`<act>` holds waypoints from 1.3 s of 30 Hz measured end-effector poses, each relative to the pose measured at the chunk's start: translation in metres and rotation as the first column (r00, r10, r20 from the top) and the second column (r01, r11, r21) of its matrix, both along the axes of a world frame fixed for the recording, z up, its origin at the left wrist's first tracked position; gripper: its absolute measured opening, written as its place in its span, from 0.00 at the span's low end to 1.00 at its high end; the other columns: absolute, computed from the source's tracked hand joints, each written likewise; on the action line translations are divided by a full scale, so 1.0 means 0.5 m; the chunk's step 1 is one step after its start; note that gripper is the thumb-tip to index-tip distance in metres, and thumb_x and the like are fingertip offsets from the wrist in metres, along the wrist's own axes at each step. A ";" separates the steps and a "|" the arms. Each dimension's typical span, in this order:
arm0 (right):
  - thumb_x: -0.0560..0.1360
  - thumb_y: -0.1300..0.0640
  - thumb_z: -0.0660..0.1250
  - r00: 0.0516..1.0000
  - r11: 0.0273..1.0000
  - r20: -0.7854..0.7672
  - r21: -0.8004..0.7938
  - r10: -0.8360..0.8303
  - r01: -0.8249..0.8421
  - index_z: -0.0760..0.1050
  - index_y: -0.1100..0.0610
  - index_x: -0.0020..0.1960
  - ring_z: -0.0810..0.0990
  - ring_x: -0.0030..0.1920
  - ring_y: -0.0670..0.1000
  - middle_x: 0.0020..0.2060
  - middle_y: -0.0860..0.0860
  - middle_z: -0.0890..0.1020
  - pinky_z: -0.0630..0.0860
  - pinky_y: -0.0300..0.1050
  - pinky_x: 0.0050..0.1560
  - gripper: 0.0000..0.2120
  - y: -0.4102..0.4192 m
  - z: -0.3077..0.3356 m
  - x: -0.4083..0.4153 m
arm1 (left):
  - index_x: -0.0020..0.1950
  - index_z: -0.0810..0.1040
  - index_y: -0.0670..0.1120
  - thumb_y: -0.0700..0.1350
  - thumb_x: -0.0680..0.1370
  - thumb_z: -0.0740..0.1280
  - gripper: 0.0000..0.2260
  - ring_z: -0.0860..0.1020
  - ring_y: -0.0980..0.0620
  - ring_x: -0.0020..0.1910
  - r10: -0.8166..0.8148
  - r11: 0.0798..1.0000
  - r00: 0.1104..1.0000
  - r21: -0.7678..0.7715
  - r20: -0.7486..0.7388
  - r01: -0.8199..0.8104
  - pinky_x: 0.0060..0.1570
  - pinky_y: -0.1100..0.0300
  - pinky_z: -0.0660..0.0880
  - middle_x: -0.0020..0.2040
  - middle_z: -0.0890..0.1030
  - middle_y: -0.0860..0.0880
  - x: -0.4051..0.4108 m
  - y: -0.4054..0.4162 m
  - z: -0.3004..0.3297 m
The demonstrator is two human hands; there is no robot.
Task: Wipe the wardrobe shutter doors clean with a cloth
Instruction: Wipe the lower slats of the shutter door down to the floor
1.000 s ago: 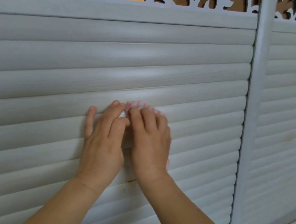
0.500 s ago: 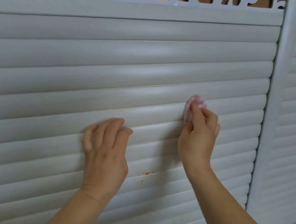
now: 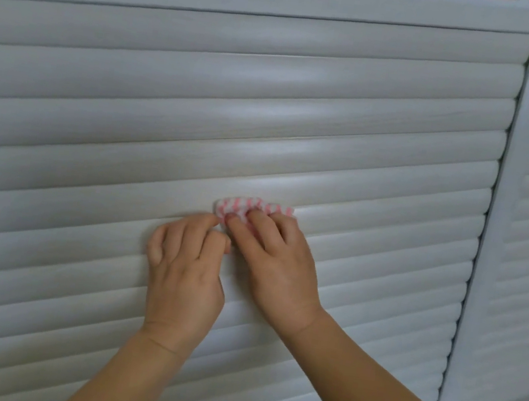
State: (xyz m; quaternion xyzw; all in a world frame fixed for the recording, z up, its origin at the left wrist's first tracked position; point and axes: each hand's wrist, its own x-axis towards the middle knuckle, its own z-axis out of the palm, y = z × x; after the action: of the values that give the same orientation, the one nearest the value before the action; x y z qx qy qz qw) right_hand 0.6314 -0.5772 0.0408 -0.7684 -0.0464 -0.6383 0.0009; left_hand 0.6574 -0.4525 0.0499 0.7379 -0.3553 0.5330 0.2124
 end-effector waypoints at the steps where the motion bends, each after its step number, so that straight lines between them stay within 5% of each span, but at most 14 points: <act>1: 0.75 0.61 0.61 0.999 0.999 -0.016 -0.022 -0.028 0.027 0.81 0.57 0.57 0.70 0.46 0.55 0.46 0.54 0.81 0.77 0.50 0.40 0.15 -0.007 0.000 -0.002 | 0.40 0.75 0.45 0.37 0.65 0.55 0.12 0.70 0.46 0.53 0.008 1.000 1.000 0.011 -0.006 -0.008 0.55 0.51 0.61 0.52 0.79 0.45 -0.002 -0.001 0.000; 10: 0.72 0.63 0.61 0.964 0.963 -0.043 0.045 -0.264 0.266 0.80 0.57 0.58 0.72 0.48 0.60 0.50 0.57 0.80 0.74 0.54 0.53 0.16 -0.129 0.004 -0.042 | 0.38 0.75 0.46 0.36 0.63 0.53 0.14 0.69 0.46 0.57 0.033 0.997 0.996 0.067 -0.078 -0.028 0.55 0.51 0.59 0.54 0.80 0.46 -0.014 -0.009 -0.001; 16: 0.70 0.69 0.61 0.954 0.885 -0.036 0.363 -0.298 0.290 0.78 0.59 0.60 0.73 0.48 0.62 0.52 0.60 0.79 0.78 0.53 0.46 0.20 -0.170 -0.007 -0.066 | 0.37 0.74 0.46 0.36 0.61 0.50 0.15 0.68 0.47 0.57 0.045 0.995 0.992 0.096 -0.115 -0.034 0.56 0.51 0.58 0.57 0.79 0.47 -0.022 -0.013 0.002; 22: 0.72 0.63 0.54 0.988 0.978 -0.069 0.143 -0.140 0.149 0.78 0.59 0.60 0.74 0.50 0.59 0.51 0.57 0.80 0.76 0.50 0.55 0.21 -0.053 0.005 -0.036 | 0.38 0.75 0.46 0.37 0.63 0.52 0.14 0.69 0.47 0.59 0.062 0.987 0.993 0.156 -0.100 -0.046 0.56 0.49 0.58 0.59 0.79 0.48 -0.033 -0.038 0.005; 27: 0.72 0.64 0.55 0.976 0.971 -0.044 0.099 -0.213 0.216 0.80 0.60 0.57 0.70 0.48 0.57 0.47 0.58 0.81 0.78 0.52 0.53 0.19 -0.115 0.011 -0.057 | 0.40 0.75 0.45 0.36 0.63 0.52 0.15 0.68 0.46 0.59 0.076 0.982 0.995 0.177 -0.068 -0.063 0.57 0.47 0.58 0.58 0.78 0.47 -0.030 -0.059 0.006; 31: 0.73 0.61 0.55 0.939 0.910 -0.178 0.248 -0.295 0.333 0.77 0.59 0.61 0.77 0.49 0.65 0.53 0.59 0.80 0.79 0.55 0.47 0.20 -0.199 0.003 -0.094 | 0.47 0.77 0.45 0.36 0.64 0.54 0.17 0.69 0.45 0.61 0.101 0.982 0.994 0.161 -0.029 -0.095 0.60 0.45 0.58 0.58 0.77 0.47 -0.027 -0.068 -0.002; 36: 0.74 0.70 0.58 0.893 0.771 -0.299 0.458 -0.336 0.443 0.67 0.53 0.72 0.68 0.59 0.62 0.65 0.56 0.72 0.73 0.52 0.52 0.28 -0.289 0.005 -0.133 | 0.56 0.76 0.45 0.39 0.67 0.58 0.19 0.70 0.45 0.62 0.150 0.974 0.988 0.166 0.036 -0.154 0.63 0.42 0.57 0.59 0.77 0.47 -0.021 -0.071 -0.010; 39: 0.74 0.71 0.56 0.902 0.727 -0.285 0.535 -0.324 0.430 0.66 0.55 0.72 0.66 0.59 0.61 0.64 0.58 0.72 0.69 0.50 0.50 0.28 -0.284 0.009 -0.124 | 0.55 0.77 0.44 0.38 0.67 0.68 0.16 0.70 0.45 0.61 0.160 0.973 0.986 0.158 0.055 -0.167 0.63 0.42 0.56 0.57 0.78 0.46 -0.020 -0.077 -0.008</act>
State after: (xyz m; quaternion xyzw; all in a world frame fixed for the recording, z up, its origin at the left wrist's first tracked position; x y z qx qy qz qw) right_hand 0.5692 -0.7191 0.0452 -0.7751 0.3105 -0.5388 0.1116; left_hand 0.6472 -0.4910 0.0460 0.7682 -0.3400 0.5333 0.0994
